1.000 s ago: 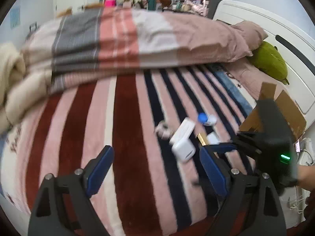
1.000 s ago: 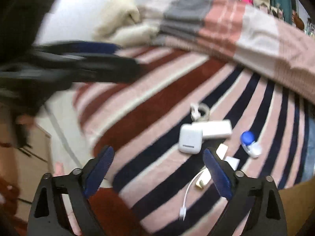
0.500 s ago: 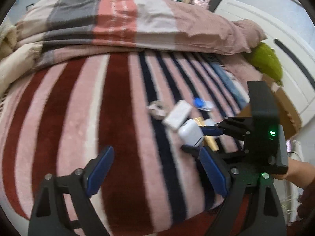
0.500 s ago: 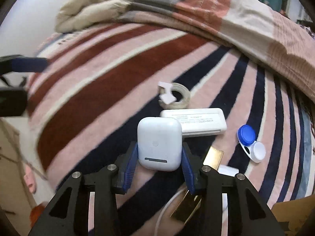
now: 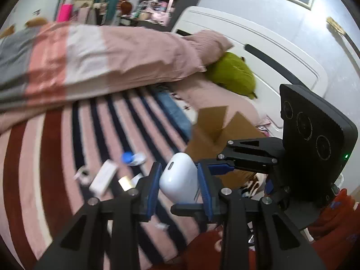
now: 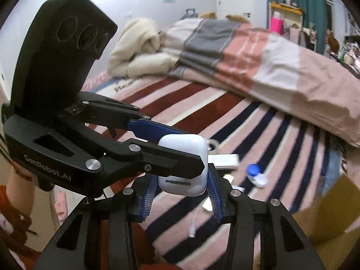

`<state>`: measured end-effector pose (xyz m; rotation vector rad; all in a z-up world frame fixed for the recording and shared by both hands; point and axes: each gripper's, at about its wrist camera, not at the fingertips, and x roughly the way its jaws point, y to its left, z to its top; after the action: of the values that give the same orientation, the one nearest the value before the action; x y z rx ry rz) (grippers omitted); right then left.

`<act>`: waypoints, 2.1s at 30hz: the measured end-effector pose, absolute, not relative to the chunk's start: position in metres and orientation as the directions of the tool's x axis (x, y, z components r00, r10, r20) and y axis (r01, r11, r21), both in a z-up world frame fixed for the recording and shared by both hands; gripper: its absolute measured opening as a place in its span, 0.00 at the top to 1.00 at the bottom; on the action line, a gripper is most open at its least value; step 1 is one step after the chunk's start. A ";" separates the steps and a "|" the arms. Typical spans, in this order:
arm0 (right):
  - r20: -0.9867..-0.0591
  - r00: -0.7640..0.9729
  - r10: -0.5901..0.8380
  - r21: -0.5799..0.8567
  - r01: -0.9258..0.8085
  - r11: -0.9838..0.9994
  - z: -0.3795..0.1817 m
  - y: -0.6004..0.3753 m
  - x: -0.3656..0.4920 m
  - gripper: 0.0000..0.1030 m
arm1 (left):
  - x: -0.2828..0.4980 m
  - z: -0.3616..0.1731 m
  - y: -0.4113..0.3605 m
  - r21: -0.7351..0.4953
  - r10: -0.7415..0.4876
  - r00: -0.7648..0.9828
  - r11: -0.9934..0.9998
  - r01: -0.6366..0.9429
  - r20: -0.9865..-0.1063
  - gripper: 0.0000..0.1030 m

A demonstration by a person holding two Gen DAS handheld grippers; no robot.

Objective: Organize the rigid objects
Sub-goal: 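Drop the earbud case into the cardboard box, opening the right tool, then grasp the gold bar upright with the right tool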

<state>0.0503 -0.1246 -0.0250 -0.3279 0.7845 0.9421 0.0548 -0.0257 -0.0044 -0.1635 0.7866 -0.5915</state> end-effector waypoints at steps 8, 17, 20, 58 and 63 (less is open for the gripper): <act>-0.707 0.440 0.553 0.089 -0.721 0.687 0.015 -0.223 0.072 0.63 | 0.105 0.014 -0.137 -0.319 -0.611 0.437 0.755 0.573 -0.660 0.71; -0.810 0.376 0.450 0.161 -0.596 0.786 -0.010 -0.304 0.112 0.63 | 0.139 -0.020 -0.205 -0.336 -0.585 0.273 0.721 0.606 -0.764 0.70; -0.838 0.343 0.425 0.159 -0.591 0.791 -0.022 -0.308 0.118 0.62 | 0.141 -0.022 -0.208 -0.270 -0.515 0.320 0.773 0.574 -0.795 0.48; -0.914 0.262 0.309 0.067 -0.655 0.753 -0.181 -0.102 0.126 0.87 | 0.020 -0.098 0.084 -0.219 -0.218 0.628 0.973 0.077 -0.747 0.20; -0.928 0.231 0.292 0.066 -0.669 0.740 -0.174 -0.104 0.121 0.87 | 0.024 -0.099 0.075 -0.221 -0.235 0.614 0.970 0.100 -0.754 0.20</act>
<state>0.1212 -0.1039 -0.1743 -0.3837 1.1618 0.6828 0.0239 0.0748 -0.0993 -0.1630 0.8899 -0.1935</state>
